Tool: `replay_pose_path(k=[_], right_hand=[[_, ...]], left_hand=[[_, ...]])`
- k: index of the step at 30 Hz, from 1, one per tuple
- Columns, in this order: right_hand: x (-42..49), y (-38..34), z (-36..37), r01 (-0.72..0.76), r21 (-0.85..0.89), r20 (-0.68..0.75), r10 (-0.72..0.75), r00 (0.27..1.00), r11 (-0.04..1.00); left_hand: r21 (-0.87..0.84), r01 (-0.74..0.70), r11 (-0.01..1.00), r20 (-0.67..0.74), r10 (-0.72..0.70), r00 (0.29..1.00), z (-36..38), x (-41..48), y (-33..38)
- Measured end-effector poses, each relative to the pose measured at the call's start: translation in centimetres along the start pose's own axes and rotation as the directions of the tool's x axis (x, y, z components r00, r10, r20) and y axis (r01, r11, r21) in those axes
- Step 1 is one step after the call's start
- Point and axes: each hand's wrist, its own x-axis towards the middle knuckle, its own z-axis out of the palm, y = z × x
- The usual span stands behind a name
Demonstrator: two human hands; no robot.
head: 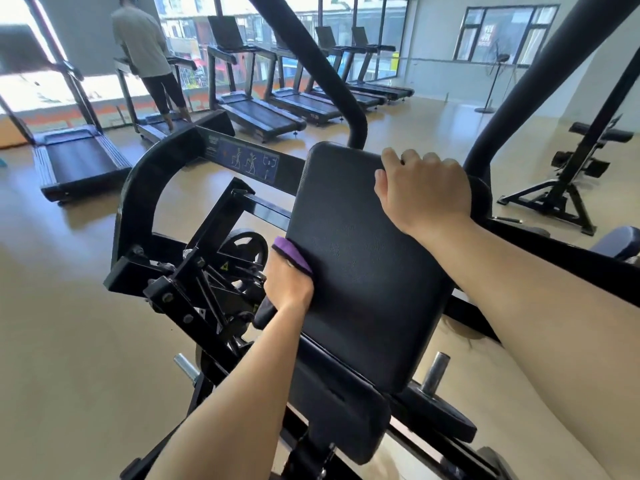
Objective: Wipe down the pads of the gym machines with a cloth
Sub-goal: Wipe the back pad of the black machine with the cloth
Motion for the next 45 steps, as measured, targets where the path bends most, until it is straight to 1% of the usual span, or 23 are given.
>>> replay_pose_path(k=[3, 7, 9, 11, 14, 16, 19, 20, 21, 23, 25, 28, 30, 31, 32, 33, 35, 36, 37, 39, 41, 43, 45], right_hand=[[0.1, -0.1, -0.1, -0.005, -0.008, 0.023, 0.005, 1.0, 1.0], [0.2, -0.2, -0.3, -0.019, 0.007, 0.065, 0.018, 0.998, 1.0], [0.1, -0.2, -0.5, -0.028, 0.019, 0.078, 0.026, 0.997, 0.999], [0.2, -0.2, -0.6, -0.033, 0.031, 0.09, 0.03, 0.996, 0.999], [0.4, -0.3, -0.5, -0.045, 0.054, 0.088, 0.04, 0.995, 0.998], [0.7, -0.3, -0.5, -0.052, 0.062, 0.086, 0.046, 0.995, 0.997], [1.1, -0.5, -0.6, -0.063, 0.095, 0.082, 0.056, 0.995, 0.993], [1.1, -0.6, -0.6, -0.068, 0.103, 0.073, 0.061, 0.995, 0.992], [1.2, -0.7, -0.5, -0.07, 0.106, 0.065, 0.064, 0.996, 0.992], [1.4, -0.8, -0.5, -0.072, 0.097, 0.064, 0.066, 0.996, 0.993], [1.4, -0.9, -0.5, -0.075, 0.098, 0.072, 0.068, 0.995, 0.992], [1.5, -1.0, -0.5, -0.085, 0.098, 0.061, 0.08, 0.995, 0.992], [1.5, -1.1, -0.4, -0.082, 0.09, 0.061, 0.076, 0.995, 0.993], [1.4, -1.2, -0.4, -0.08, 0.088, 0.062, 0.075, 0.995, 0.993], [1.4, -1.2, -0.4, -0.08, 0.088, 0.063, 0.074, 0.995, 0.993], [1.4, -1.2, -0.4, -0.081, 0.087, 0.064, 0.075, 0.995, 0.993], [1.5, -1.2, -0.3, -0.086, 0.08, 0.064, 0.081, 0.995, 0.993], [1.5, -1.2, -0.3, -0.085, 0.074, 0.063, 0.08, 0.995, 0.994], [1.4, -1.3, -0.3, -0.084, 0.068, 0.06, 0.08, 0.995, 0.994], [1.4, -1.3, -0.2, -0.087, 0.059, 0.058, 0.084, 0.995, 0.994], [1.5, -1.3, -0.2, -0.09, 0.054, 0.057, 0.086, 0.995, 0.995], [1.5, -1.3, -0.2, -0.091, 0.055, 0.057, 0.088, 0.995, 0.994], [1.4, -1.4, -0.1, -0.093, 0.06, 0.049, 0.091, 0.995, 0.994]], left_hand=[[0.033, -0.16, 0.987, 0.002, 0.16, 0.987, -0.6, 2.0, 4.2], [-0.039, -0.207, 0.978, 0.038, 0.209, 0.977, -1.3, 4.6, 10.2], [-0.057, -0.265, 0.962, 0.033, 0.267, 0.963, -1.5, 5.3, 12.3], [-0.045, -0.384, 0.922, 0.019, 0.385, 0.923, -1.7, 5.8, 13.9], [0.033, -0.581, 0.814, 0.059, 0.578, 0.814, -1.5, 6.2, 15.9], [0.053, -0.598, 0.8, 0.052, 0.596, 0.802, -1.3, 6.3, 16.1], [0.069, -0.62, 0.781, 0.01, 0.621, 0.784, -0.7, 6.5, 14.1], [0.055, -0.616, 0.786, -0.001, 0.617, 0.787, -0.6, 6.6, 13.2], [-0.011, -0.572, 0.82, -0.024, 0.572, 0.82, -0.5, 6.6, 12.3], [-0.067, -0.458, 0.887, -0.052, 0.455, 0.889, -0.2, 6.0, 10.0], [-0.009, -0.373, 0.928, -0.011, 0.373, 0.928, 0.2, 5.0, 6.4], [0.104, -0.311, 0.945, 0.028, 0.31, 0.95, 0.2, 2.7, 0.5], [0.052, -0.161, 0.986, 0.072, 0.157, 0.985, -0.1, 0.8, -1.9], [0.024, -0.08, 0.996, 0.099, 0.077, 0.992, -0.2, 0.1, -2.5], [0.003, -0.035, 0.999, 0.113, 0.034, 0.993, -0.3, -0.3, -2.7], [0.002, -0.002, 1.0, 0.114, 0.001, 0.993, -0.3, -0.2, -2.6], [0.017, 0.014, 1.0, 0.092, -0.016, 0.996, -0.6, 0.9, -0.9], [0.004, -0.003, 1.0, 0.085, 0.003, 0.996, -0.7, 1.5, 0.8], [-0.033, -0.057, 0.998, 0.07, 0.06, 0.996, -0.7, 2.2, 2.7], [-0.088, -0.216, 0.972, 0.011, 0.218, 0.976, -0.4, 4.0, 7.4], [-0.058, -0.343, 0.937, -0.037, 0.342, 0.939, 0.0, 5.8, 11.6], [0.005, -0.466, 0.885, -0.015, 0.466, 0.885, 0.7, 7.4, 14.1], [0.097, -0.596, 0.797, 0.021, 0.597, 0.802, 0.7, 8.3, 14.6]])
